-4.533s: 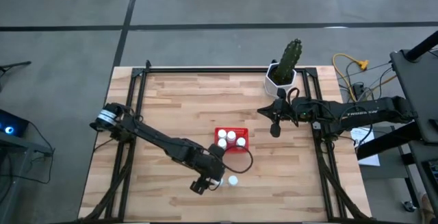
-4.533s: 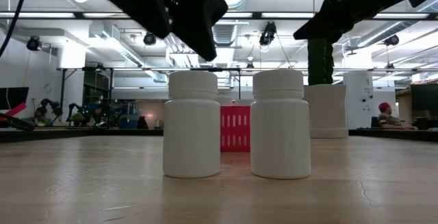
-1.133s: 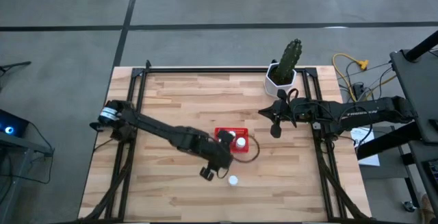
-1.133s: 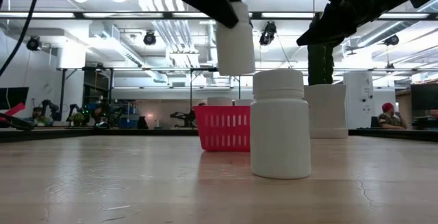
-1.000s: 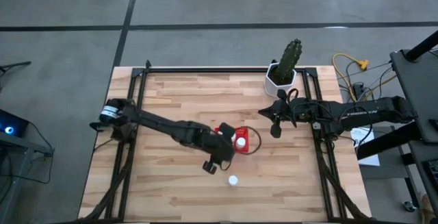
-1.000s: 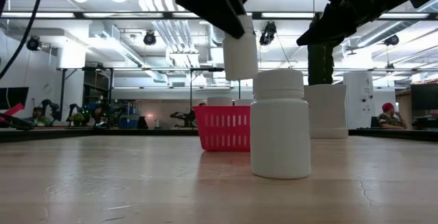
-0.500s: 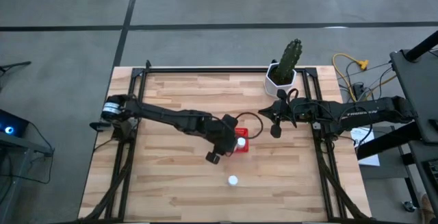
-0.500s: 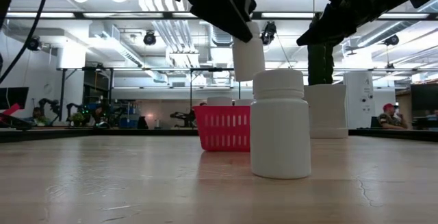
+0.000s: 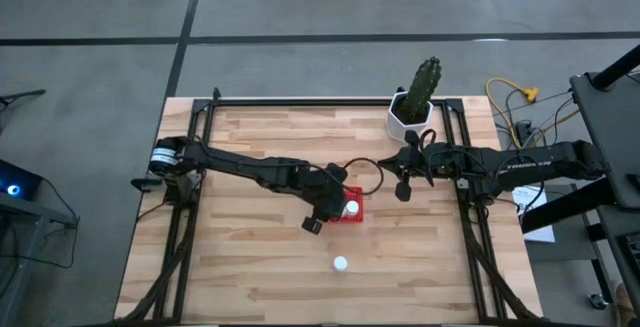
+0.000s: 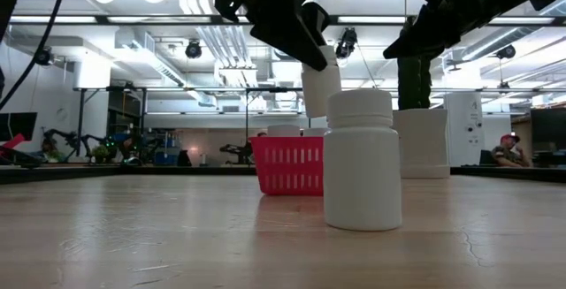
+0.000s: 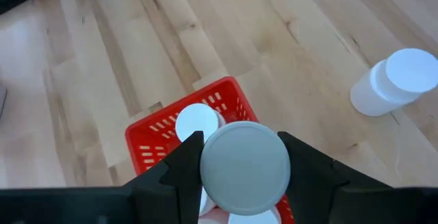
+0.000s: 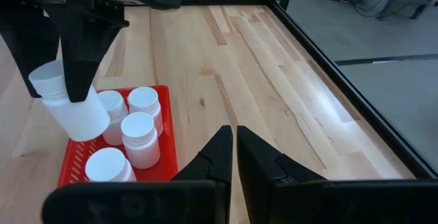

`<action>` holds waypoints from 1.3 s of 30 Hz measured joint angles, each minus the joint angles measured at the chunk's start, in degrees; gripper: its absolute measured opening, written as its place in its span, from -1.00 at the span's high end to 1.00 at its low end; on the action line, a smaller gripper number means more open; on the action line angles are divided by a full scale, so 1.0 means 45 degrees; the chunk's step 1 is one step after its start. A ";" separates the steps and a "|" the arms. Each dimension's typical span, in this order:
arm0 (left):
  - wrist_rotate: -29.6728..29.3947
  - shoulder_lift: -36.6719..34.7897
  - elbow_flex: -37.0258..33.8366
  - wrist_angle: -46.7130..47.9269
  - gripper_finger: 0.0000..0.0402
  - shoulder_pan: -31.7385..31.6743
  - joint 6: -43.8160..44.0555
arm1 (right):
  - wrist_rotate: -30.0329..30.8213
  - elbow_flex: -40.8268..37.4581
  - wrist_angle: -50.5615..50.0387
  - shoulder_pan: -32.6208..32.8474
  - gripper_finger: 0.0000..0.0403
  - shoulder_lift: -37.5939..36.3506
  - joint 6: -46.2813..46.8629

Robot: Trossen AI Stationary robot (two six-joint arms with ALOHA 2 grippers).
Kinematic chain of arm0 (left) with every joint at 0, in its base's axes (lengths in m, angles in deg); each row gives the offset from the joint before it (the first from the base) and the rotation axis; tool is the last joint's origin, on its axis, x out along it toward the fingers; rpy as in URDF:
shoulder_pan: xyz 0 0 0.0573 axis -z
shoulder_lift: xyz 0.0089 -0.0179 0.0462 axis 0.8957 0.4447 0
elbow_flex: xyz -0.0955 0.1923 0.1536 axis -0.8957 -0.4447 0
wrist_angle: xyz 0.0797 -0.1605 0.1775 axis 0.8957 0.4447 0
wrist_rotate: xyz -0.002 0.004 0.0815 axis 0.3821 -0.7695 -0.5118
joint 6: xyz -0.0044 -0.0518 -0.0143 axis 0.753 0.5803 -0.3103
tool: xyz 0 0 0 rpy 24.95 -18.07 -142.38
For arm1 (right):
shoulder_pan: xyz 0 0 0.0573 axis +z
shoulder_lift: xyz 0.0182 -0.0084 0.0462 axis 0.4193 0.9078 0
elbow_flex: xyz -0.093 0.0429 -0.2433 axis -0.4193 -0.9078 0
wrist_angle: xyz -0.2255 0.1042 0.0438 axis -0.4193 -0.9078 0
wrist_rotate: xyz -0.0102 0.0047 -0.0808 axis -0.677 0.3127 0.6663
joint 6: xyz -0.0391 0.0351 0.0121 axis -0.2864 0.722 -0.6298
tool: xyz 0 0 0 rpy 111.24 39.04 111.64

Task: Pick and place pill bottles into a basket
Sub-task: Put the white pill bottle into the red basket

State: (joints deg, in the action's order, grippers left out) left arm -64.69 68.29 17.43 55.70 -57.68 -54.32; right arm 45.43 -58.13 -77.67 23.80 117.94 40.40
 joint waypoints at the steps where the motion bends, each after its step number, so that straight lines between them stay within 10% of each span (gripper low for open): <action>1: 0.0008 0.0000 0.0000 0.0000 0.28 -0.0019 -0.0010 | 0.0000 0.0000 0.0000 0.0000 0.94 0.0000 0.0000; 39: 0.0757 0.0509 -0.0486 -0.0718 0.28 -0.0420 -0.0257 | 0.0000 -0.0010 -0.0005 -0.0005 0.94 0.0000 -0.0068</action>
State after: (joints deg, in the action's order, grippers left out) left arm -61.28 70.58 15.24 52.47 -59.57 -55.48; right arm 45.43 -58.17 -77.69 23.78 117.94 40.10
